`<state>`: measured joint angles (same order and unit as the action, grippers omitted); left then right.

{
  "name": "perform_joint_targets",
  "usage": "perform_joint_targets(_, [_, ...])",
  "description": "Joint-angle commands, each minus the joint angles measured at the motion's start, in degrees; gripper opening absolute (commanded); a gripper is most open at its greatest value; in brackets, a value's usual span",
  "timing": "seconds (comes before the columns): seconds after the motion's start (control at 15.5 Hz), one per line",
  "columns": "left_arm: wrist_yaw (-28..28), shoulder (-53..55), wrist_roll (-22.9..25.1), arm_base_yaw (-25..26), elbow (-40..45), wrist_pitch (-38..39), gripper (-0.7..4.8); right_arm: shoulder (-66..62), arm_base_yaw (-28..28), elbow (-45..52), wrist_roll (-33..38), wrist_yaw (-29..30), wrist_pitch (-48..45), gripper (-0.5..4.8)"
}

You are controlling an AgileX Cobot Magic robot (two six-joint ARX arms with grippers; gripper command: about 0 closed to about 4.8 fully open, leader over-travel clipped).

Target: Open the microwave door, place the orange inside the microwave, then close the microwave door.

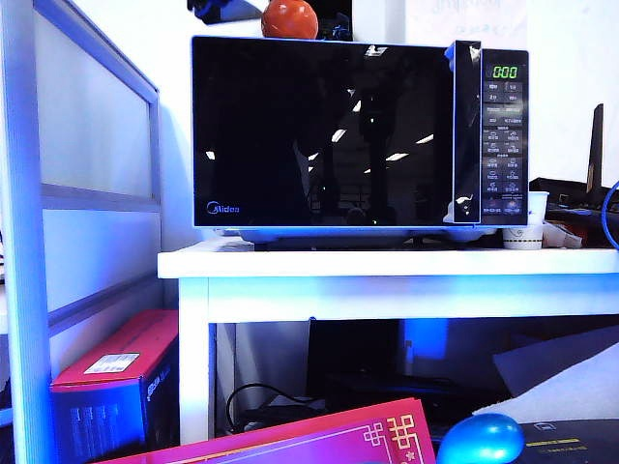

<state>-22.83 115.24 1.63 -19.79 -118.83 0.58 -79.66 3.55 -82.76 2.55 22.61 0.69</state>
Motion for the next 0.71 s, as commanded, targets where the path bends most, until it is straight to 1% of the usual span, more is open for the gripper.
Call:
perform_joint_targets(0.06, [-0.33, 0.79, -0.9, -0.15, -0.31, -3.5, 4.79, 0.26, 0.13, -0.37, -0.02, 0.04, -1.16, -0.01])
perform_joint_targets(0.32, [0.09, 2.56, -1.03, -0.83, -0.33, -5.55, 4.79, 0.26, 0.57, -0.37, -0.02, 0.02, -1.18, -0.01])
perform_joint_targets(0.45, [0.2, 3.3, -1.05, -1.09, -0.33, -7.96, 4.79, 0.26, 0.61, -0.37, -0.04, 0.04, -1.16, -0.01])
perform_joint_targets(0.58, [2.47, 3.91, -1.05, -1.55, -0.33, -9.35, 4.79, 0.26, 0.72, -0.37, -0.04, 0.04, -1.16, -0.01])
perform_joint_targets(0.71, [2.49, 4.66, -1.27, -1.57, -0.42, -10.25, 4.79, 0.26, 0.72, -0.37, -0.02, 0.04, -1.14, -0.01])
